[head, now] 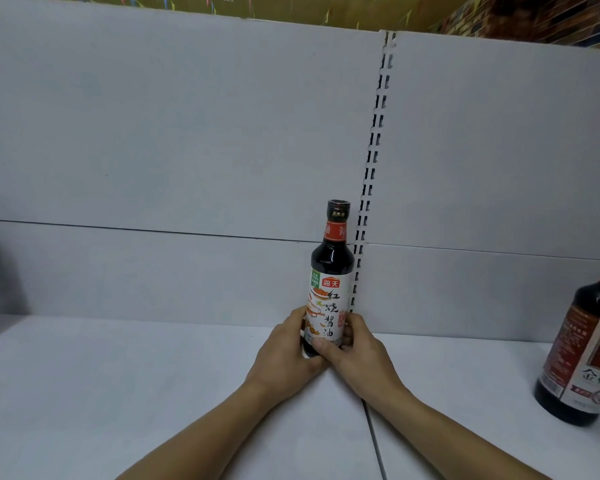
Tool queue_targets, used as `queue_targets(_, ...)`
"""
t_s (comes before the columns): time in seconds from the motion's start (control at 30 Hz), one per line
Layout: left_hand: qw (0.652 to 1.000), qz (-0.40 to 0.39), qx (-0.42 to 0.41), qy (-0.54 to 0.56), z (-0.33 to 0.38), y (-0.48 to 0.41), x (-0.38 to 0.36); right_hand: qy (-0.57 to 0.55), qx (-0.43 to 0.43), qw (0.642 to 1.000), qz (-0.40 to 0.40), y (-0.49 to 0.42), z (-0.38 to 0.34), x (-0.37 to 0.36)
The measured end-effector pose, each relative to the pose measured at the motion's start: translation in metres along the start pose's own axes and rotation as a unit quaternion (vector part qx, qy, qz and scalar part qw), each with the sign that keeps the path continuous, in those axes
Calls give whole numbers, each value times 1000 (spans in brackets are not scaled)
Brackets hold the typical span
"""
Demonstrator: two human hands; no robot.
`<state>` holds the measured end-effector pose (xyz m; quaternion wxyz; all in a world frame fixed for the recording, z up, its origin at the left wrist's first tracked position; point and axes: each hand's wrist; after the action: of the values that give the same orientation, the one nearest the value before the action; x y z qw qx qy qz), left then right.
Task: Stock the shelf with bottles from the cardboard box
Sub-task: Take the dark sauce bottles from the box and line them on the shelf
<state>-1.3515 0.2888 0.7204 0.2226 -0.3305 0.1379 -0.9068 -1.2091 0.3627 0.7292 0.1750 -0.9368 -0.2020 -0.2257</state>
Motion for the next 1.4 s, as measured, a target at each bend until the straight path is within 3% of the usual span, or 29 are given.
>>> queue_targets(0.57, 998, -10, 17, -56, 14, 12, 5, -45, 4, 998, -41, 0, 5, 7)
queue_targets(0.7, 995, -25, 53, -81, 21, 27, 13, -15, -3, 1000, -6, 1, 3, 7)
queue_targets(0.8, 996, -27, 77, -36, 29, 42, 19, 32, -23, 999, 29, 13, -8, 13)
queue_targets(0.97, 996, 18, 82, 33, 50, 66, 38, 45, 24, 999, -3, 45, -34, 21)
queue_targets(1.4, 981, 184, 62, 4, 84, 190, 149, -39, 194, 973, -119, 139, -152, -35)
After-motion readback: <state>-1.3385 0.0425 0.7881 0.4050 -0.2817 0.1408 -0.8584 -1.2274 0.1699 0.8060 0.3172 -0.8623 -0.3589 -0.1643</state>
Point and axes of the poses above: each hand's wrist, its own y-axis away from the middle knuckle, its own x-axis out of the back of the hand, z = x × y, and after that the axes turned 1 degree about z, right-handed
